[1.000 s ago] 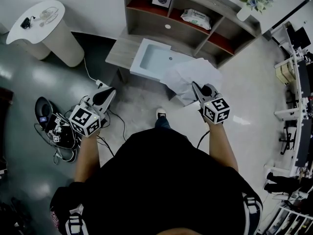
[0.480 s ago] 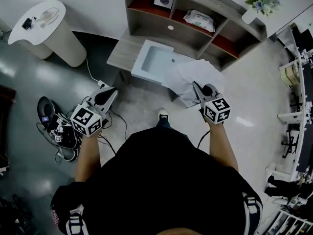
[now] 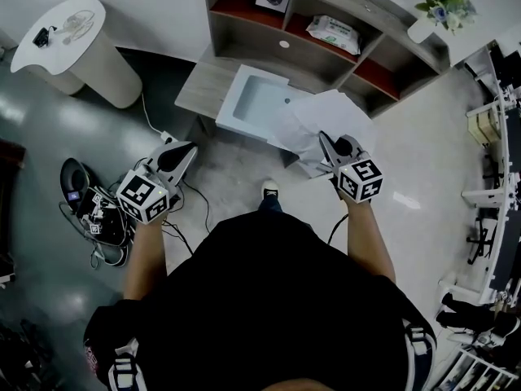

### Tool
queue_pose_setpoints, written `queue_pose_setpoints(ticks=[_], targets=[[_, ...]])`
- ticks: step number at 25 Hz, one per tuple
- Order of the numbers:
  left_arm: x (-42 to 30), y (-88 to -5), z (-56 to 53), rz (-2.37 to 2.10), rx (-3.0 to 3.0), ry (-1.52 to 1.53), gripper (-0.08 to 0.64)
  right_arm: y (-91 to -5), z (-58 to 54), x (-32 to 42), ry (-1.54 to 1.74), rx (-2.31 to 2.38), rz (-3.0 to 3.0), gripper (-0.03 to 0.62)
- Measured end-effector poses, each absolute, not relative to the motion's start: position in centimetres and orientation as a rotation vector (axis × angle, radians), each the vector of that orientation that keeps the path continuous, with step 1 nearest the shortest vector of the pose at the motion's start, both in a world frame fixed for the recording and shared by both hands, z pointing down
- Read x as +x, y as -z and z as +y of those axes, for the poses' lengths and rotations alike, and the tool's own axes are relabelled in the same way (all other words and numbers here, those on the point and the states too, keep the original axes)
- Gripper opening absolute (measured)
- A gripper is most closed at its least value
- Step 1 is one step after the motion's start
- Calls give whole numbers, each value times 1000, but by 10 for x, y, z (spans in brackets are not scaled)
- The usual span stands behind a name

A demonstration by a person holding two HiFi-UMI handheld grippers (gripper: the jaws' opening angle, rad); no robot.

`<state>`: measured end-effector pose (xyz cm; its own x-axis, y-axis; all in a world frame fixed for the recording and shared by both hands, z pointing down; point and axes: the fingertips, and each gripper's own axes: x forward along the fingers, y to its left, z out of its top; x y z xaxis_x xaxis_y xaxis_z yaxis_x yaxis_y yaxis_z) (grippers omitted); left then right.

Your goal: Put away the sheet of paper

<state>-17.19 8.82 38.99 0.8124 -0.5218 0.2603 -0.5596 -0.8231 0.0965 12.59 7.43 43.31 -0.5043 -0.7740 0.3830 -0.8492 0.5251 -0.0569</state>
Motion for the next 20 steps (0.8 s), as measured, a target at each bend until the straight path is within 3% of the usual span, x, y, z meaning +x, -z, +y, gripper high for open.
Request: queue_pose_setpoints(ticks=[20], targets=[[-146, -398, 45, -840, 2808, -365, 20, -451, 29, 146, -384, 1303, -2450, 15]])
